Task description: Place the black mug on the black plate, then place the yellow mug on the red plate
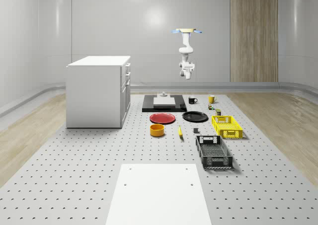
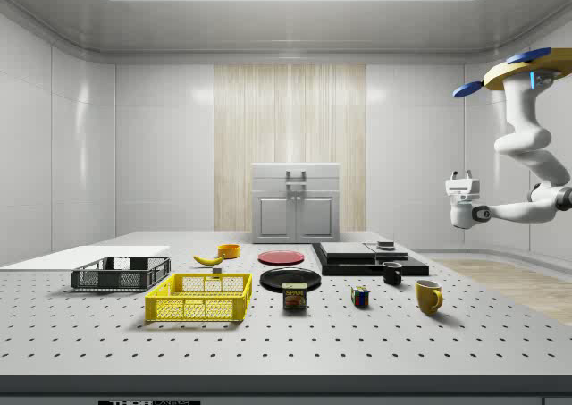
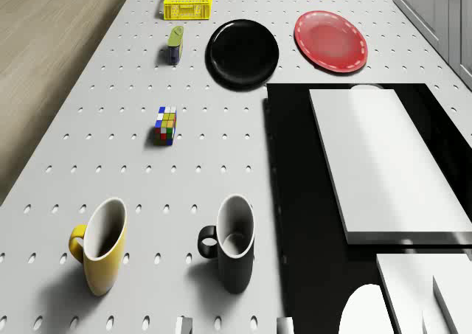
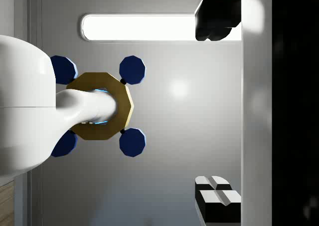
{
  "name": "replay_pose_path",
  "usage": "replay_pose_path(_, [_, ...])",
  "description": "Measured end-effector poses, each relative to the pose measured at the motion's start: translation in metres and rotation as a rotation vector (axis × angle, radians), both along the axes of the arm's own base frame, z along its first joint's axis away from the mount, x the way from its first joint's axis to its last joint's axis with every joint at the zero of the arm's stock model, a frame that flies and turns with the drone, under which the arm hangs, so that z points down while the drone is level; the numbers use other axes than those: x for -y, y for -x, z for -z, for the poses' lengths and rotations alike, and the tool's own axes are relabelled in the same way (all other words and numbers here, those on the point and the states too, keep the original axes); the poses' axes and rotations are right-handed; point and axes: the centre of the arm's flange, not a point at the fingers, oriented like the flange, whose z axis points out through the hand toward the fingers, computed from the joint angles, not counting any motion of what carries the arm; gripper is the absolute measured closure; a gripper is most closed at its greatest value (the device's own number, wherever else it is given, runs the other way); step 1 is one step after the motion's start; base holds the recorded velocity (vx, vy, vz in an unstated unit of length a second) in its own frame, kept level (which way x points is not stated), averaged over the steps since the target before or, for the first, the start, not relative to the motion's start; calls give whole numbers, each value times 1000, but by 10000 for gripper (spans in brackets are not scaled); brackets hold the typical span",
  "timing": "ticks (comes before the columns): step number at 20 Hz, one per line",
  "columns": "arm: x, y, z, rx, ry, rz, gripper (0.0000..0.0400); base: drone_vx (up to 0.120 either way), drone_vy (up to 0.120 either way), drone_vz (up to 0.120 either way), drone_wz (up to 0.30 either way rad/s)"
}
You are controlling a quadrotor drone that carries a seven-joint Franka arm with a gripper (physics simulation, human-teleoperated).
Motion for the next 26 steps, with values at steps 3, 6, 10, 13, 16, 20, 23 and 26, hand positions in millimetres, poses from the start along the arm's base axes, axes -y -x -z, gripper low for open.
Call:
replay_pose_path(3, [0,3,-23,2,0,0,0,0,0,0,0])
replay_pose_path(6, [0,4,-43,5,0,0,0,0,0,0,0])
replay_pose_path(10, [0,2,-66,8,0,0,0,0,0,0,0])
replay_pose_path(13, [0,1,-78,10,0,0,0,67,0,0,0])
replay_pose_path(16, [0,1,-85,13,0,0,0,120,0,0,0])
replay_pose_path(20, [0,0,-90,16,0,0,0,120,0,0,0])
replay_pose_path(23, [0,1,-92,18,0,0,0,120,-40,0,0])
replay_pose_path(26, [0,1,-93,20,0,0,0,120,-120,0,0])
